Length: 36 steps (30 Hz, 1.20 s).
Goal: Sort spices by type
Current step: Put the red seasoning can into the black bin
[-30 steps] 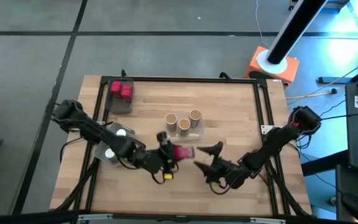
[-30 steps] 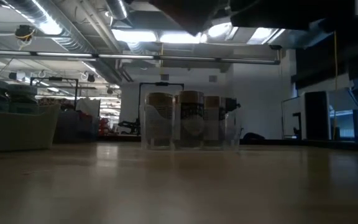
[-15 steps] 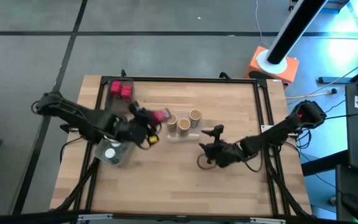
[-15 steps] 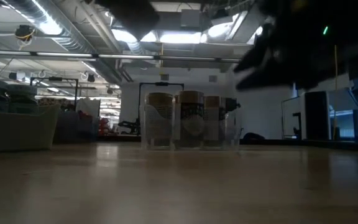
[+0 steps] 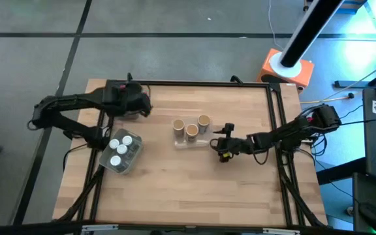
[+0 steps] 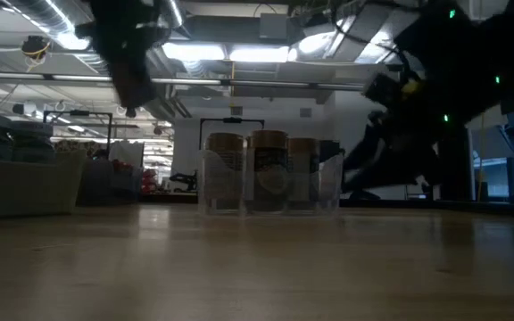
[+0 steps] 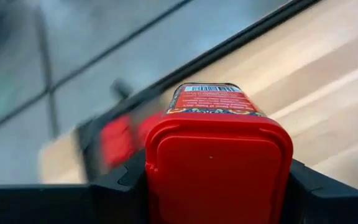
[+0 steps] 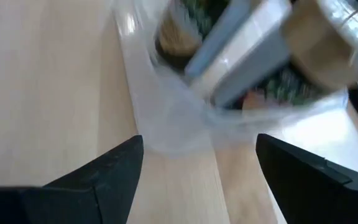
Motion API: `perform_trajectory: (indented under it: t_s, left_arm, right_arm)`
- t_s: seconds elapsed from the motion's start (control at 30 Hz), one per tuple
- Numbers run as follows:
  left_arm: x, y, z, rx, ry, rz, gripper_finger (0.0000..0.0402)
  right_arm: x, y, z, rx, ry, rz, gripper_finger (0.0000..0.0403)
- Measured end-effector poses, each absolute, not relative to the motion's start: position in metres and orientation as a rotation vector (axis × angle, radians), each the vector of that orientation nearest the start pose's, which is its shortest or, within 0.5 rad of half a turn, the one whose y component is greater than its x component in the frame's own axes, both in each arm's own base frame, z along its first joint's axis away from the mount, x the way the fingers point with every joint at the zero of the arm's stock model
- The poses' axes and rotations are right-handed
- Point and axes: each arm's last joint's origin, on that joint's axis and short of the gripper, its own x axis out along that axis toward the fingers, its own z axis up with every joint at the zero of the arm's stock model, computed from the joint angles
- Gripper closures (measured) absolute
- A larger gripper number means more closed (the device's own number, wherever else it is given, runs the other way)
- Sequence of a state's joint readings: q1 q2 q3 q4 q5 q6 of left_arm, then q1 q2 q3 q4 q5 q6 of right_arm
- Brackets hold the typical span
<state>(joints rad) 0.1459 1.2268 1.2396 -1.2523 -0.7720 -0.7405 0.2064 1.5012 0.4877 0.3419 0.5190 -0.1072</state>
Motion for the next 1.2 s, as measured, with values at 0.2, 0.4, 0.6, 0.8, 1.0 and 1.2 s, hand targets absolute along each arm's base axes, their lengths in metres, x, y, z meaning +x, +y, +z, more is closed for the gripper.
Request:
perform_trajectory:
  t_s: [0.2, 0.4, 0.6, 0.8, 1.0, 1.2]
  left_arm:
    - [0.176, 0.072, 0.32, -0.415, 1.008, 1.331, 0.0206]
    - [0.168, 0.084, 0.285, -0.549, 1.137, 1.338, 0.0206]
    - [0.161, 0.094, 0.265, -0.579, 1.163, 1.396, 0.0206]
    - [0.151, 0.104, 0.249, -0.587, 1.175, 1.466, 0.0206]
    - [0.145, 0.12, 0.231, -0.615, 1.141, 1.487, 0.0206]
    - [0.135, 0.129, 0.213, -0.635, 1.157, 1.503, 0.0206]
  right_arm:
    - [0.25, 0.024, 0.127, -0.284, 0.633, -0.234, 0.0093]
    - [0.245, 0.013, 0.121, -0.26, 0.663, -0.231, 0.0093]
    - [0.24, 0.004, 0.116, -0.249, 0.662, -0.261, 0.0093]
    - [0.237, 0.006, 0.113, -0.233, 0.663, -0.23, 0.0093]
    - [0.238, 0.006, 0.114, -0.224, 0.655, -0.213, 0.0093]
    - [0.238, 0.006, 0.114, -0.222, 0.654, -0.213, 0.0093]
